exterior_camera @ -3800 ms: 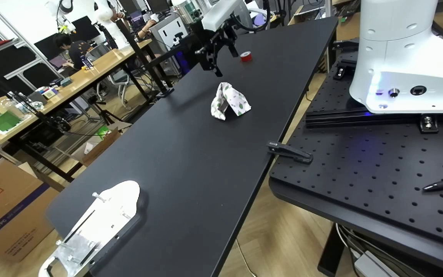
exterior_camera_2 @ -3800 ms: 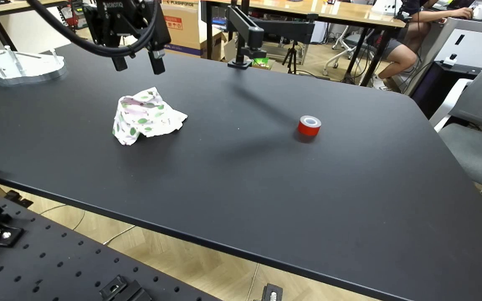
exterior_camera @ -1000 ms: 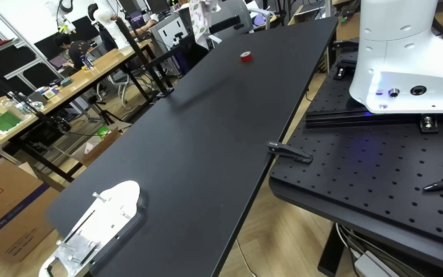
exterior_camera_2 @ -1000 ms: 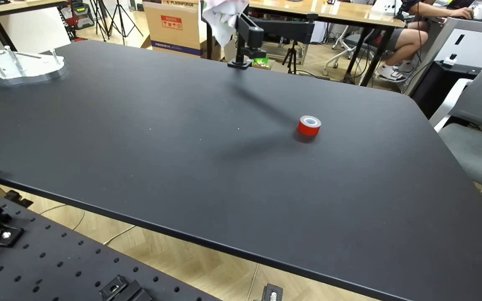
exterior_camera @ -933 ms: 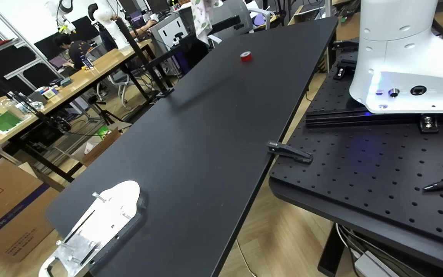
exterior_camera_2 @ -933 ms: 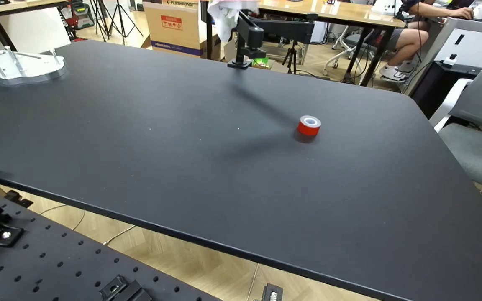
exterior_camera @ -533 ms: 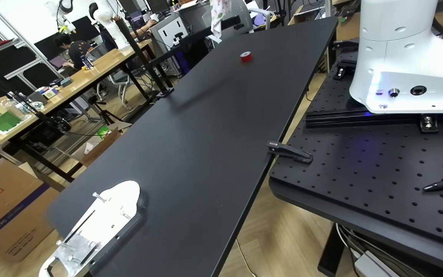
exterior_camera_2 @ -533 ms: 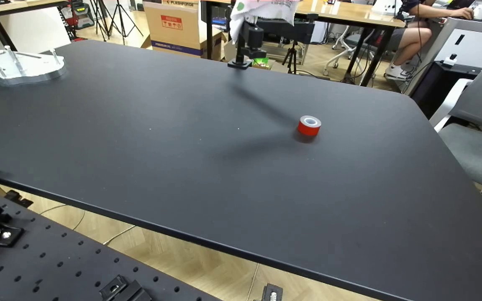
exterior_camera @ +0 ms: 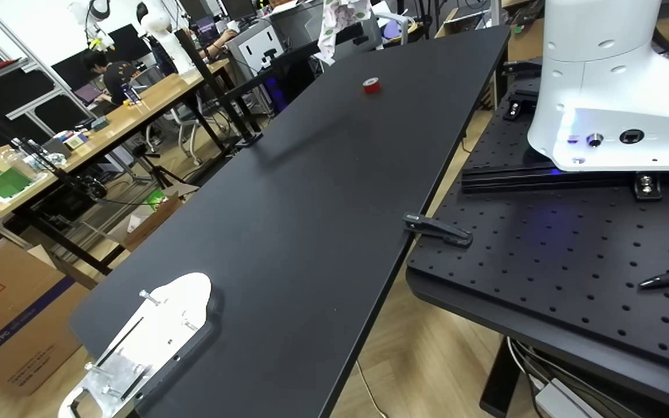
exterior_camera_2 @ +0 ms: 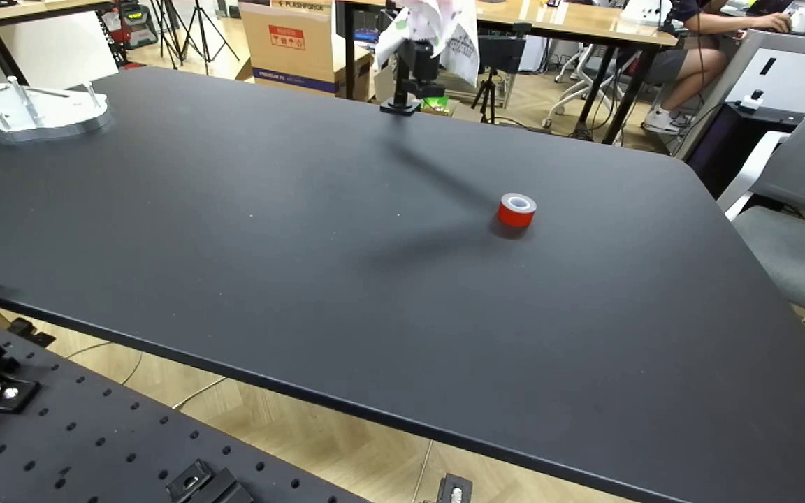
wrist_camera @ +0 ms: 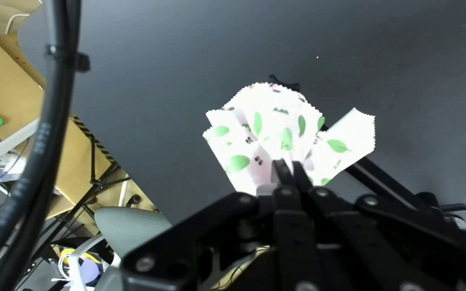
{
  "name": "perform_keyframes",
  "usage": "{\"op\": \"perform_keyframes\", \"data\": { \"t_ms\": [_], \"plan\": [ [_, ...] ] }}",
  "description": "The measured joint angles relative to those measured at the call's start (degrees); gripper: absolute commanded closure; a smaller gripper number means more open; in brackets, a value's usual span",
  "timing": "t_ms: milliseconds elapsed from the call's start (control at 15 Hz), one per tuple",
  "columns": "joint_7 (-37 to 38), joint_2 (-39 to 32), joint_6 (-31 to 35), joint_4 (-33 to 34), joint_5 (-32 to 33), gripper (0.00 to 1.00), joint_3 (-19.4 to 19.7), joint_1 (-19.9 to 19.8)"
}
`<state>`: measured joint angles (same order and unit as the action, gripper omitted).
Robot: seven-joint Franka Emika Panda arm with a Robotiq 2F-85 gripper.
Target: Hang the cloth
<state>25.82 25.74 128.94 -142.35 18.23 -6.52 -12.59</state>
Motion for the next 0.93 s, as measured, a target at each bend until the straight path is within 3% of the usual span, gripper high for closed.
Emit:
{"op": "perform_keyframes", "data": {
  "t_ms": [400,933],
  "plan": [
    [-0.26,-1.24,-0.15,-1.28,-1.52,0.99,0.12,2.45],
    [-0.42,-5.20,-0.01,-2.69,-2.49,0.99,0.52,2.82]
  ]
}}
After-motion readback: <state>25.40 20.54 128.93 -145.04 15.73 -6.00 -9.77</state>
